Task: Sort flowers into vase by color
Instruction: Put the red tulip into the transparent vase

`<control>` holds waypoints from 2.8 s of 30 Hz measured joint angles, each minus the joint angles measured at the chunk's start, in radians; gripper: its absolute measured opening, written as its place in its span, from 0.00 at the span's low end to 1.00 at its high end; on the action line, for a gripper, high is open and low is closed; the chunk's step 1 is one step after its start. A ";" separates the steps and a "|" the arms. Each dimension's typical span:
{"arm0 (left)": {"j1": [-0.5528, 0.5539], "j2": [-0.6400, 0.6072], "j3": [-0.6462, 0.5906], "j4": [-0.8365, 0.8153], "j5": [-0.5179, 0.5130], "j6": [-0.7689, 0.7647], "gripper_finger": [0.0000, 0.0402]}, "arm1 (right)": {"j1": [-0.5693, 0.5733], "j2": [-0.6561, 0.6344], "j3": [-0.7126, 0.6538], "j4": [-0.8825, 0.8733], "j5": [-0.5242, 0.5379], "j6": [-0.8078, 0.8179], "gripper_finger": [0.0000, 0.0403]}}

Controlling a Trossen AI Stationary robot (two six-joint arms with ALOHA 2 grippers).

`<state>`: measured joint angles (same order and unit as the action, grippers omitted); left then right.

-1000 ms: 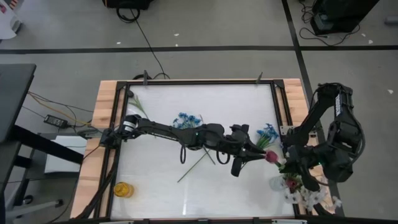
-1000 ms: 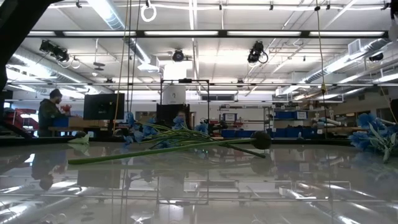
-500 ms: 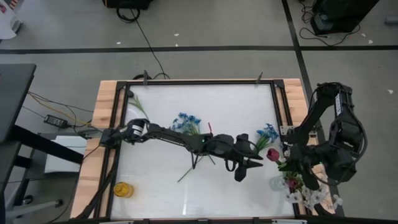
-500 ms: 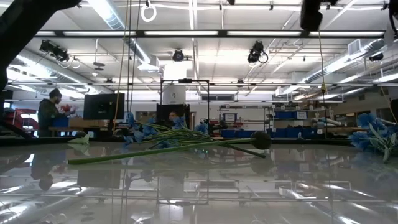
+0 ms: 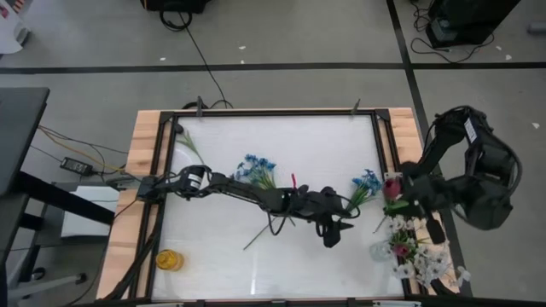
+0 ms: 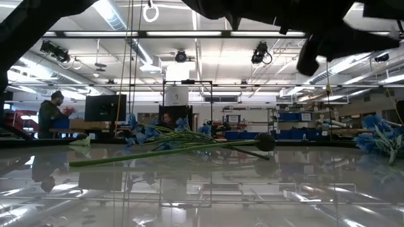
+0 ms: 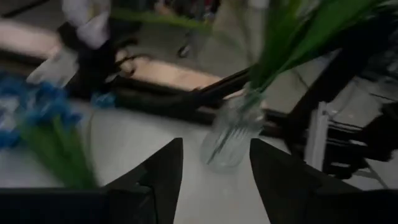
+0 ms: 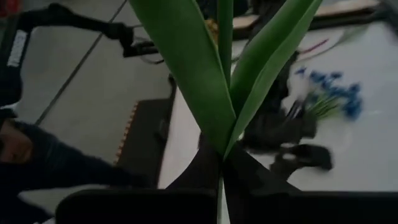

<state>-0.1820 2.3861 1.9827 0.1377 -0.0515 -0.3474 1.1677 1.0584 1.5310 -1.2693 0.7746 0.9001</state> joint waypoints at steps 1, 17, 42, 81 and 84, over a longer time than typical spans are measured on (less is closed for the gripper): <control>0.004 -0.001 0.000 -0.025 -0.013 -0.027 0.46 | 0.000 -0.004 0.008 -0.014 0.017 -0.003 0.03; 0.018 -0.286 0.000 -0.594 -0.216 0.092 0.37 | 0.022 -0.112 0.018 -0.229 0.178 0.167 0.03; -0.080 -1.099 -0.829 -0.529 -0.541 -0.205 0.37 | 0.020 -0.208 0.016 -0.258 -0.066 0.138 0.03; -0.015 -1.379 -0.864 -0.575 -0.556 0.074 0.37 | -0.790 0.119 0.040 -0.254 -0.448 0.006 0.03; -0.015 -1.379 -0.864 -0.575 -0.556 0.074 0.37 | -0.877 0.183 0.039 -0.282 -0.486 -0.051 0.03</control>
<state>-0.1974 1.0069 1.1187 -0.4377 -0.6079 -0.2731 0.2907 1.2412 1.5703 -1.5518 0.2886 0.8487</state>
